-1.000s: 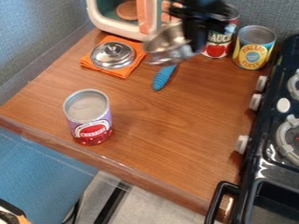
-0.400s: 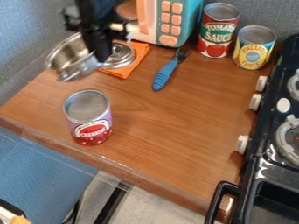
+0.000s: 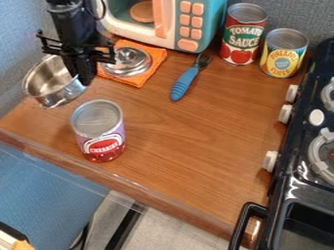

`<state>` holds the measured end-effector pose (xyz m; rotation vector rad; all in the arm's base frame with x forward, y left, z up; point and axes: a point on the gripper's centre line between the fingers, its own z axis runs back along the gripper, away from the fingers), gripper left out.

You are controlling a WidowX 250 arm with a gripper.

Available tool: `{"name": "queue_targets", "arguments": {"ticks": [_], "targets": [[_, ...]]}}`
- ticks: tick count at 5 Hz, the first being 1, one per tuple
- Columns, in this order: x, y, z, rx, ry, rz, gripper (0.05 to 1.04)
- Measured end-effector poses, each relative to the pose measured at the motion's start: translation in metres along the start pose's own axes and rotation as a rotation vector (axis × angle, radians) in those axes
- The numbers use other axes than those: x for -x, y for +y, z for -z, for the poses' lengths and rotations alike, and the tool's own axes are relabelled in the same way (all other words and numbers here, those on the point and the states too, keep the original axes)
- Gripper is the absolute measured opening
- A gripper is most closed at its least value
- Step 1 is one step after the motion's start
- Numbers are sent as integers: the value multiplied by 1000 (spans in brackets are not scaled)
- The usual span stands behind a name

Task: Moved silver pot to the left side of the can

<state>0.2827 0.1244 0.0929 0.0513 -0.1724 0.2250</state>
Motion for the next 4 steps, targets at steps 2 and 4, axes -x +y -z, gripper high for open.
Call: {"name": "queue_targets", "arguments": {"ticks": [2,4], "targets": [[1,13,26,-22,60,-29,72],[-2,18,43,-32,63,-21,72]]}}
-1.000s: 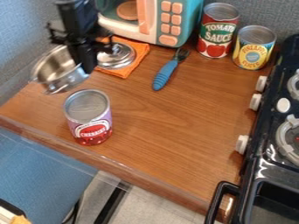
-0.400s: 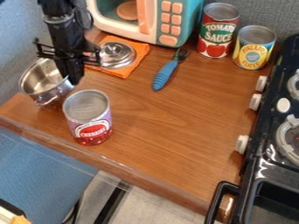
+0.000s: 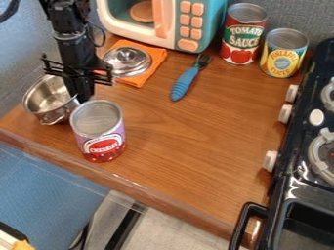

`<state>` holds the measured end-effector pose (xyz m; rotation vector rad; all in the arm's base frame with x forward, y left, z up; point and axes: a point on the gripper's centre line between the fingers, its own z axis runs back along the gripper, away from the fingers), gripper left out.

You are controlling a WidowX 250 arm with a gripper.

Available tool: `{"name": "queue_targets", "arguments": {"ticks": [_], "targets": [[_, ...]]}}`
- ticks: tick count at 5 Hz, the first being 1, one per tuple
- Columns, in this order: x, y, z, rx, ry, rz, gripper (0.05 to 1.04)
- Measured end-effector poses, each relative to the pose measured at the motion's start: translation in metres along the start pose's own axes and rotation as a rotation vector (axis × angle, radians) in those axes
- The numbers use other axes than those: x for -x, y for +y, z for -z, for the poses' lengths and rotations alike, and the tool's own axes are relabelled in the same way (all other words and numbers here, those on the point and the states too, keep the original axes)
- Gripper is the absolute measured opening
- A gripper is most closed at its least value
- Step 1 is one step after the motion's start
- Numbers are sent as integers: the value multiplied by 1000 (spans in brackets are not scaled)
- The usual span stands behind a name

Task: Moved silver pot to the left side of the can

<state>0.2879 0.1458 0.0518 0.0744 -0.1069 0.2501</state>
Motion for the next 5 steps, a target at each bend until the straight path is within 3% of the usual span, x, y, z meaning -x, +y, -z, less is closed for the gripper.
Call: {"name": "queue_targets", "arguments": {"ticks": [1,2,4,5], "targets": [[0,3,4,-1,10,5,99],[1,1,3,10,15,10,272],[-3,-10,-27,35,-46,66,854],[-2,-12,-33,48,-31,92,1015]]}}
